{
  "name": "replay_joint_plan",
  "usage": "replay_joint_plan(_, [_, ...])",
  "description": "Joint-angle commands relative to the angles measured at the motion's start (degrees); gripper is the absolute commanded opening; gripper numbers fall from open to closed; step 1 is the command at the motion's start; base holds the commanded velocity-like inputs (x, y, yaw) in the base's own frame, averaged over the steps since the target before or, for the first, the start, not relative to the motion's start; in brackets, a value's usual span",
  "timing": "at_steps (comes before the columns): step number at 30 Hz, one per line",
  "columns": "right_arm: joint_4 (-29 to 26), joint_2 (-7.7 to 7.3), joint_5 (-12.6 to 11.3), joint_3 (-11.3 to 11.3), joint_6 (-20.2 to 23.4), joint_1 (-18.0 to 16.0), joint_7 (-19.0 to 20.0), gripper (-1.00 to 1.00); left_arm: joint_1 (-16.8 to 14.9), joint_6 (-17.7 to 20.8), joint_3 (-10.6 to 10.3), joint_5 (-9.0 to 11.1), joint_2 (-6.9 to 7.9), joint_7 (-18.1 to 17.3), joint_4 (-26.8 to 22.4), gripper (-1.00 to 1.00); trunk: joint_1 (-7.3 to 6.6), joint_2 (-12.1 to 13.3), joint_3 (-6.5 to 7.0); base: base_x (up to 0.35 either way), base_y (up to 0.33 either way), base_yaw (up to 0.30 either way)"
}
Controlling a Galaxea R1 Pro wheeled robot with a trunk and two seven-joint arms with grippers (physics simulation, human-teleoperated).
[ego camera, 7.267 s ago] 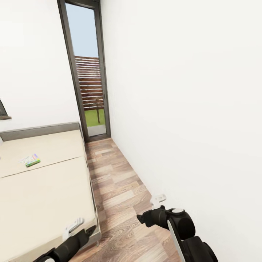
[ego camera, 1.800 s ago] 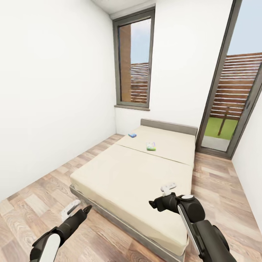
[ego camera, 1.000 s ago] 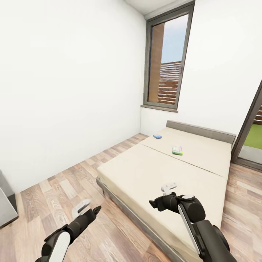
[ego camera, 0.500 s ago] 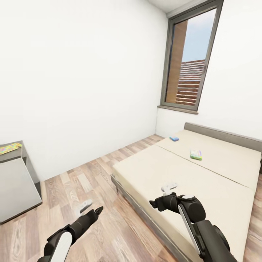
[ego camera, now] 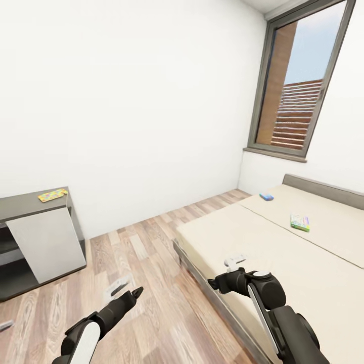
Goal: Put all the toys in the child's room - the three board games (two on the bed and one on the table), the two jigsaw puzzles on the table, and the tennis ball on the table - inside the toy box on the table in the child's room.
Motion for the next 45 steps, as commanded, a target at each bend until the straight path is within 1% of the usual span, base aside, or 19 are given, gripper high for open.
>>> replay_joint_plan(1, [-0.1, -0.03, 0.6, 0.0, 0.2, 0.0, 0.5, 1.00, 0.0, 0.3, 0.1, 0.6, -0.05, 0.5, -0.1, 1.00, -0.01, 0.0, -0.06, -0.147, -0.137, 0.299])
replay_joint_plan(17, [-0.2, -0.12, 0.6, 0.0, 0.2, 0.0, 0.5, 1.00, 0.0, 0.4, 0.0, 0.6, -0.05, -0.1, -0.1, 1.00, -0.01, 0.0, -0.06, -0.143, -0.144, 0.299])
replay_joint_plan(41, [-0.2, -0.11, 0.6, 0.0, 0.2, 0.1, 0.5, 1.00, 0.0, 0.4, 0.2, 0.8, -0.05, -0.4, 0.0, 1.00, -0.01, 0.0, -0.06, -0.013, -0.013, 0.299])
replay_joint_plan(45, [-0.2, -0.11, 0.6, 0.0, 0.2, 0.1, 0.5, 1.00, 0.0, 0.4, 0.2, 0.8, -0.05, -0.3, 0.0, 1.00, -0.01, 0.0, -0.06, -0.048, -0.026, 0.218])
